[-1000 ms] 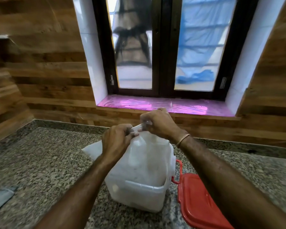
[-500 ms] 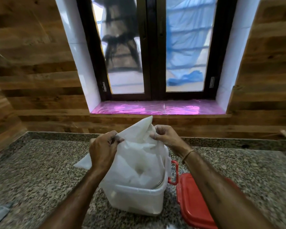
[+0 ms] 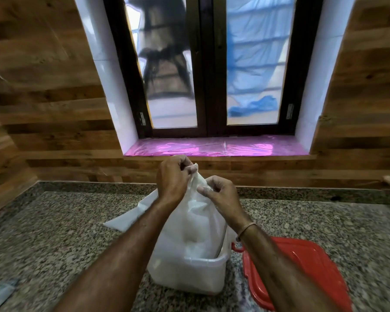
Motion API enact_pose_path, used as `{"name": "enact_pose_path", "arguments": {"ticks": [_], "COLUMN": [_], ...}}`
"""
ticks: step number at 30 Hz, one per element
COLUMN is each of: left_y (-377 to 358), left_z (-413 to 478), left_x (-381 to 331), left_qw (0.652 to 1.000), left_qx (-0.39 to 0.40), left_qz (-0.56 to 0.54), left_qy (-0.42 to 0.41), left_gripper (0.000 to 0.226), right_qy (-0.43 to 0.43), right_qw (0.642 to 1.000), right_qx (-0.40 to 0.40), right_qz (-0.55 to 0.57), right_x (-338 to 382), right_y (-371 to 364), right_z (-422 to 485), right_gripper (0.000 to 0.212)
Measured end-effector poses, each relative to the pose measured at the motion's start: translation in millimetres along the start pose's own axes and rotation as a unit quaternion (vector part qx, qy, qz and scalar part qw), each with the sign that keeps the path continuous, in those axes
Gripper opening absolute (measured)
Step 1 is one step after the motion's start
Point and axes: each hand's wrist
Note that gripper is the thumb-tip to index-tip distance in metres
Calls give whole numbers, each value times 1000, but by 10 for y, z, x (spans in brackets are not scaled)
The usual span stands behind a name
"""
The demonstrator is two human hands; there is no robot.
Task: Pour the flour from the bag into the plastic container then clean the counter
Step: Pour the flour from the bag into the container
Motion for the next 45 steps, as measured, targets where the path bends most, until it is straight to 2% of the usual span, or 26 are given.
{"name": "enact_pose_path", "arguments": {"ticks": [4,9,12,14,17,20,23,28,32,37,40,45], "left_y": [-63,-82,-91,-95,-54,10,64,125,63,-48,-74,12], "left_z": [-19,86,82,45,30,-6,-16,21,-4,-132,-157,-82], "left_x": [75,141,186,213,312,400,450,482,499,419,451,603], "left_qw": [998,982,968,969,990,996,987,972,973,978,977,973], "left_qx": [3,-7,-6,2,34,14,-10,-36,-47,-12,-13,-35], "left_qz": [-65,-177,-233,-229,-124,-62,-131,-210,-205,-195,-199,-202], "left_qy": [23,65,91,92,51,57,88,101,91,66,77,102], "left_gripper": [17,13,13,11,7,13,15,16,20,16,17,18], "right_qy": [-12,19,26,16,-12,-24,-25,-32,-16,-78,-111,-91], "right_qw": [1000,991,984,982,977,984,993,998,999,994,988,988], "right_qx": [-14,-135,-177,-186,-202,-162,-75,-26,-32,-72,-93,-121], "right_qz": [-18,-7,15,35,63,69,83,40,-32,33,60,23], "right_x": [-64,-36,-83,-148,-224,-211,-89,35,133,29,-97,-170], "right_y": [80,21,-35,-56,-48,1,73,254,212,141,82,126], "right_z": [-64,-153,-191,-211,-221,-198,-145,33,66,41,-11,-65], "right_gripper": [36,40,40,40,38,26,12,20,16,17,19,23]}}
Point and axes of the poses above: each hand's wrist, its own z-axis towards the middle knuckle, its own y-axis out of the back of the hand, x = y × z, and after that the axes turned 2 degrees about -x, right-handed
